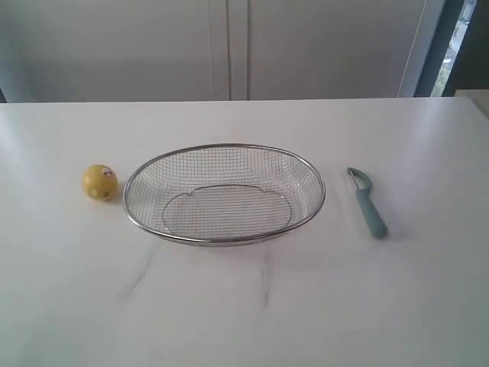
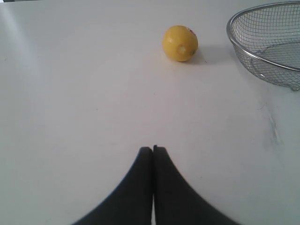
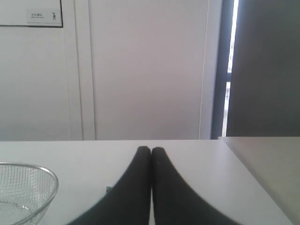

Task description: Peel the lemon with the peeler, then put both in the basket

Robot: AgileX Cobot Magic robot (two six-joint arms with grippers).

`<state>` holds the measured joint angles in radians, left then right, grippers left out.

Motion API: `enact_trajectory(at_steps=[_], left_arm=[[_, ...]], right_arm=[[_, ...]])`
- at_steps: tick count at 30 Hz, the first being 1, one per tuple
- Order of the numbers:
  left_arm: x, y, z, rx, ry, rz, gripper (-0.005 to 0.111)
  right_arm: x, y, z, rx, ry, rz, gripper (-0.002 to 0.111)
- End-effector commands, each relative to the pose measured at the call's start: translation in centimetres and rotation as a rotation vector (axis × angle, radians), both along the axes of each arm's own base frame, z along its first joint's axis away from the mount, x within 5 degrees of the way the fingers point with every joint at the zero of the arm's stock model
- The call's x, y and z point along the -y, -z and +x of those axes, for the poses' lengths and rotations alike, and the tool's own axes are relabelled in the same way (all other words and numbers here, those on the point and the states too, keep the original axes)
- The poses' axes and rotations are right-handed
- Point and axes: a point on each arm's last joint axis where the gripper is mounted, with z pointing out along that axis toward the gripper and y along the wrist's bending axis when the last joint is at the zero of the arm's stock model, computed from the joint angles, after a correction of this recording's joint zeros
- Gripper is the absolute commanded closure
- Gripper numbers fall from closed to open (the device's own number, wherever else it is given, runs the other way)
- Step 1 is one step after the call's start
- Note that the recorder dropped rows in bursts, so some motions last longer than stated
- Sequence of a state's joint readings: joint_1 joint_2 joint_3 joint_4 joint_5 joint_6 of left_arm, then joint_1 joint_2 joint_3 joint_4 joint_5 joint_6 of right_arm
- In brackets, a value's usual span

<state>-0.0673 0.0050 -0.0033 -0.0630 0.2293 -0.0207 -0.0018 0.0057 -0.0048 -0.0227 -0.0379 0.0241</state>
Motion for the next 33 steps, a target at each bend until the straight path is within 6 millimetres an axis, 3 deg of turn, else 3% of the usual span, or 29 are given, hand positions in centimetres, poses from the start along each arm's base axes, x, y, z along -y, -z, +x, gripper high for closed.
enact_trajectory(at_steps=[1,11,13,17,21,27,33], left_arm=[[0.0,0.1,0.0,-0.002,0.006,-0.006,0.107],[0.0,0.1,0.0,-0.002,0.006,-0.006,0.107],[0.0,0.1,0.0,-0.002,0.006,-0.006,0.107],[0.0,0.1,0.0,-0.002,0.006,-0.006,0.107],[0.0,0.1,0.0,-0.002,0.006,-0.006,0.107],[0.0,0.1,0.0,-0.002,0.006,-0.006,0.107],[0.0,0.1,0.0,-0.002,0.006,-0.006,0.107]], right_arm=[[0.0,-1.3,-0.3,0.164,0.002,0.008,0.108],[0.0,-2.9,-1.0,0.354,-0.005,0.015,0.108],[0.0,-2.9,-1.0,0.351,-0.019,0.067,0.108],[0.5,-2.2,-0.6,0.272,-0.033,0.354,0.108],[0.6,-1.5,-0.4,0.201,-0.031,0.454,0.108],[0.7,-1.8,-0.5,0.231,-0.018,0.409,0.108],[1.2,-3.6,-1.5,0.461,0.057,0.240,0.108]])
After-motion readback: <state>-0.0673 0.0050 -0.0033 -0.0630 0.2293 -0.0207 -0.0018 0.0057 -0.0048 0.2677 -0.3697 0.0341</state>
